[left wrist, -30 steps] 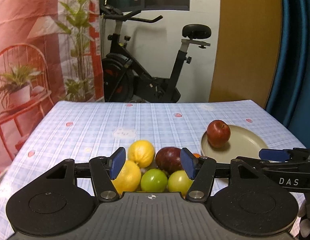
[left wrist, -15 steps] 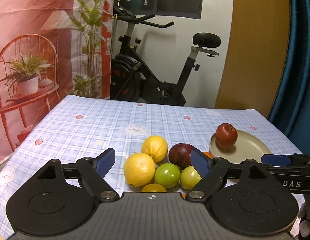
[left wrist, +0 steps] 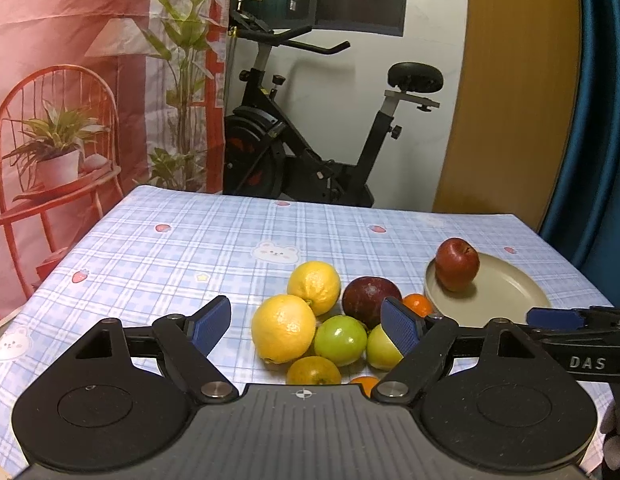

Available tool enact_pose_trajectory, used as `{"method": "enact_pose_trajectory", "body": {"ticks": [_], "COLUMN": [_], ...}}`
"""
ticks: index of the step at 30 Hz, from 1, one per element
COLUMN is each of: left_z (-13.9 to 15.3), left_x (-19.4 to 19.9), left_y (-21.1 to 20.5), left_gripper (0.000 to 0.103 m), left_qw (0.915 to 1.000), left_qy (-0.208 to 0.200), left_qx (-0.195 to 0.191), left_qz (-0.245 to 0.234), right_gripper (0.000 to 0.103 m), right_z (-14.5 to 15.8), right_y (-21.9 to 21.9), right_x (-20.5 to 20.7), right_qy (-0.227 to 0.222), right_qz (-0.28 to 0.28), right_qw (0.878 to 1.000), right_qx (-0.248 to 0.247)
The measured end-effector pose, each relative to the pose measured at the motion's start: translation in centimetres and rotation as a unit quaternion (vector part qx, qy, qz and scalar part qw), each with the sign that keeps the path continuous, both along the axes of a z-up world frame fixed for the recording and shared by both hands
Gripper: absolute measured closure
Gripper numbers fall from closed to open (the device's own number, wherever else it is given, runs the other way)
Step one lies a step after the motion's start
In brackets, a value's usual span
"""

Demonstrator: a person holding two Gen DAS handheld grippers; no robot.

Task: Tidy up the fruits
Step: 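Withdraw the left tool from the plate back over the fruit pile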

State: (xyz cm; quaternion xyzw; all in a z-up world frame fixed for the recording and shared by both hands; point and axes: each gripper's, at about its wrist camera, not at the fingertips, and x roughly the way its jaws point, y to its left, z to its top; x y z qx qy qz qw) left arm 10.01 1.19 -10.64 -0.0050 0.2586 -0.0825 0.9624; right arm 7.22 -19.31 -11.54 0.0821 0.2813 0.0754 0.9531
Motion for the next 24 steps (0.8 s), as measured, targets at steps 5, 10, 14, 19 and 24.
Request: {"method": "enact_pose_trajectory", "body": {"ticks": [5,10,14,19,24], "left_z": [-0.4,-0.7,-0.8,-0.8,-1.2], "left_x": [0.3,0.8,1.0,1.3,1.3], "left_y": [0.4,0.7,0.9,1.7,1.8], "left_gripper": [0.019,0.019,0.02,0.02,0.032], "left_qw": [0.9999,0.9993,0.9988,0.9978,0.9974], "left_qy": [0.013,0.033,0.042,0.052,0.059], "left_qx": [-0.007,-0.01,-0.011,-0.027,-0.032], "left_qz": [0.007,0.016,0.022,0.032,0.026], "right_gripper": [0.028,0.028,0.029,0.033,0.046], "right_z": [-0.4,-0.6,-0.7,-0.8,-1.1], "right_y": [0.2,0.4,0.5,0.8,1.3], "right_x": [0.2,0.2,0.2,0.1,0.3], "right_qy": [0.005,0.008,0.008,0.008,0.014], "right_qz": [0.005,0.011,0.018,0.03,0.048], "right_qw": [1.0,1.0,1.0,0.999,0.999], "right_qx": [0.001,-0.001,0.002,0.006,0.01]}}
